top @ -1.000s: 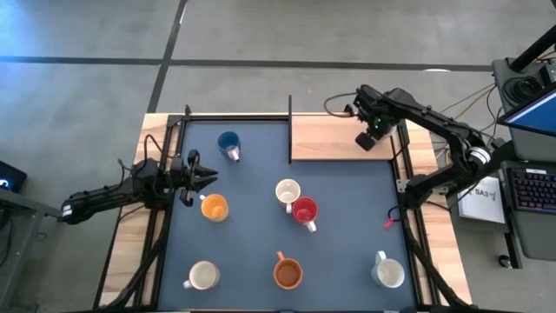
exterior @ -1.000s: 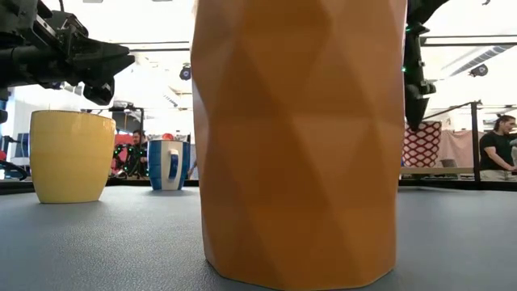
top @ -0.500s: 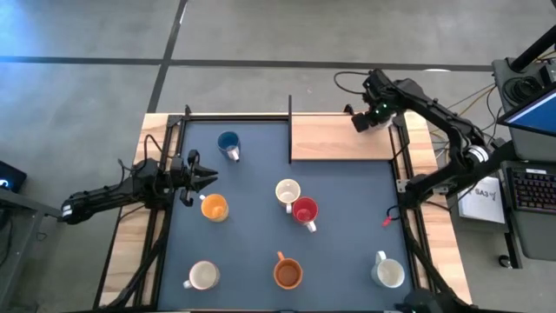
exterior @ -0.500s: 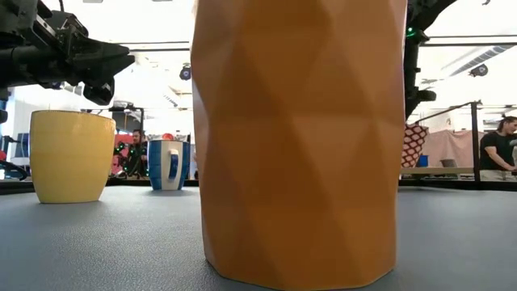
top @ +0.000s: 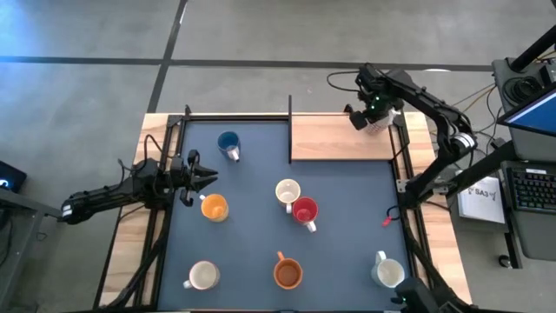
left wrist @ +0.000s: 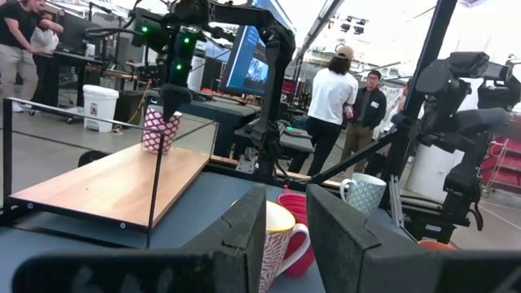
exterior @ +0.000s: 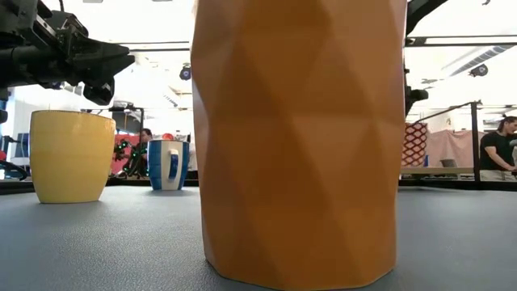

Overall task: Place coffee mugs
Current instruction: Put the red patterned mug on the shelf, then move the blue mug to the center of the table

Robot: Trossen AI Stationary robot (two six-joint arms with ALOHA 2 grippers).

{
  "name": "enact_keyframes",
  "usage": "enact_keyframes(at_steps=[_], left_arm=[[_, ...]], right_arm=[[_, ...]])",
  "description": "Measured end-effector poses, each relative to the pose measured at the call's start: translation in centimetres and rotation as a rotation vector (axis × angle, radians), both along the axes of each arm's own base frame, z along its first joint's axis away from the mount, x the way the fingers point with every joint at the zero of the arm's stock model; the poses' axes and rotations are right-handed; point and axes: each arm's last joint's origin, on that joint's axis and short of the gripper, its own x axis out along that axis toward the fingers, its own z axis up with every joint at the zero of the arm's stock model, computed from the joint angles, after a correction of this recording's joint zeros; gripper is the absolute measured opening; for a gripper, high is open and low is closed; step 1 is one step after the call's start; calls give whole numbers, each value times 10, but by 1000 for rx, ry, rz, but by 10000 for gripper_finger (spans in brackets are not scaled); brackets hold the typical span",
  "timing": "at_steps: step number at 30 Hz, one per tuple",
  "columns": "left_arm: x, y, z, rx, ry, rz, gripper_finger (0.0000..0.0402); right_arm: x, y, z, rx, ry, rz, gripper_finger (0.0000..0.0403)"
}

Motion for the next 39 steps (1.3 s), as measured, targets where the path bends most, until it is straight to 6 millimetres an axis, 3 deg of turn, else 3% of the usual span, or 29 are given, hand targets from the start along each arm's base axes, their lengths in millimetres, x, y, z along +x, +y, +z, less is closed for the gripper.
enact_keyframes(at_steps=[18,24,39], left_arm=[[0,0,0,0,0,0,73],[0,0,0,0,0,0,73],[0,0,0,0,0,0,73]], right_arm=[[7,-14,-14,10,82,0,13],[7,-16,-11,-50,79,-5,15],[5,-13,-5,-68,80,-1,86]])
